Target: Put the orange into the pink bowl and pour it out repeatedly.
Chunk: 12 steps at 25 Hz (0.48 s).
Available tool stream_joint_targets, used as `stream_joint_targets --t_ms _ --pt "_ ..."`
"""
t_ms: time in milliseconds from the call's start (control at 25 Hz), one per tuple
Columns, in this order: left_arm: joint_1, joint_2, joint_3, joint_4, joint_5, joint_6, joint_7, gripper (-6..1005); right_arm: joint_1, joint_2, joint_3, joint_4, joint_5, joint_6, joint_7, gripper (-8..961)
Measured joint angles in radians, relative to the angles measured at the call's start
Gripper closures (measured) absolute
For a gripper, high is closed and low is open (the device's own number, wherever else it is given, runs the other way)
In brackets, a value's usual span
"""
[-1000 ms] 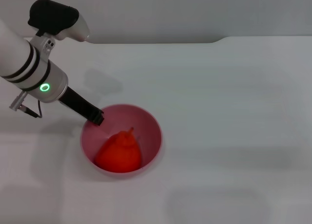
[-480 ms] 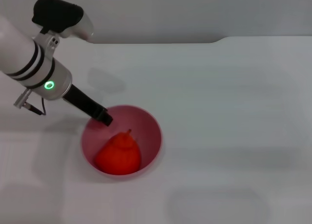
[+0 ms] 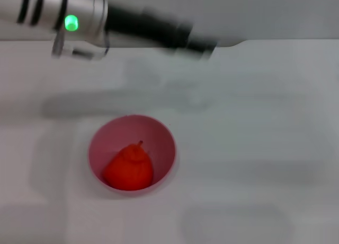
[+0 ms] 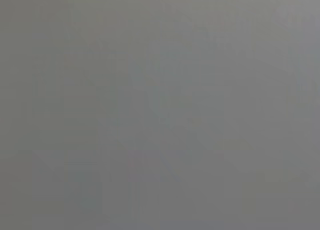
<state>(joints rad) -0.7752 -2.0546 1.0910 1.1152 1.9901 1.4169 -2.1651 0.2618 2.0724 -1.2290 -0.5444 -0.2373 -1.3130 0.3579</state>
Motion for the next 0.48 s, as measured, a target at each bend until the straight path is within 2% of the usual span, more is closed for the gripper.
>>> stream_joint_targets --t_ms 120,240,280,320,360,400,480 --pt "0.018 -0.001 -0.055 -0.067 -0.208 -0.064 0.188 264 0.003 0.001 -0.019 0.000 0.001 0.000 0.008 426" --pt "0.085 -0.005 -0.071 -0.171 -0.520 -0.212 0.492 245 0.005 0.002 -0.029 0.001 0.001 0.000 0.010 426" --pt "0.105 -0.008 -0.067 -0.186 -0.589 -0.245 0.569 239 0.007 0.002 -0.029 0.003 0.001 0.000 0.007 426" --pt "0.105 -0.008 -0.067 -0.186 -0.589 -0.245 0.569 233 0.010 0.002 -0.025 0.009 0.001 0.000 0.005 426" --pt "0.135 -0.012 -0.060 -0.208 -0.680 -0.287 0.665 227 0.013 0.002 -0.020 0.014 0.001 0.000 0.003 426" --pt "0.195 -0.017 -0.018 -0.258 -0.895 -0.376 0.907 221 0.015 0.001 -0.008 0.019 0.001 0.000 0.003 426" --pt "0.234 -0.017 0.028 -0.302 -1.075 -0.427 1.095 209 0.017 0.001 0.014 0.022 0.001 0.000 0.002 426"
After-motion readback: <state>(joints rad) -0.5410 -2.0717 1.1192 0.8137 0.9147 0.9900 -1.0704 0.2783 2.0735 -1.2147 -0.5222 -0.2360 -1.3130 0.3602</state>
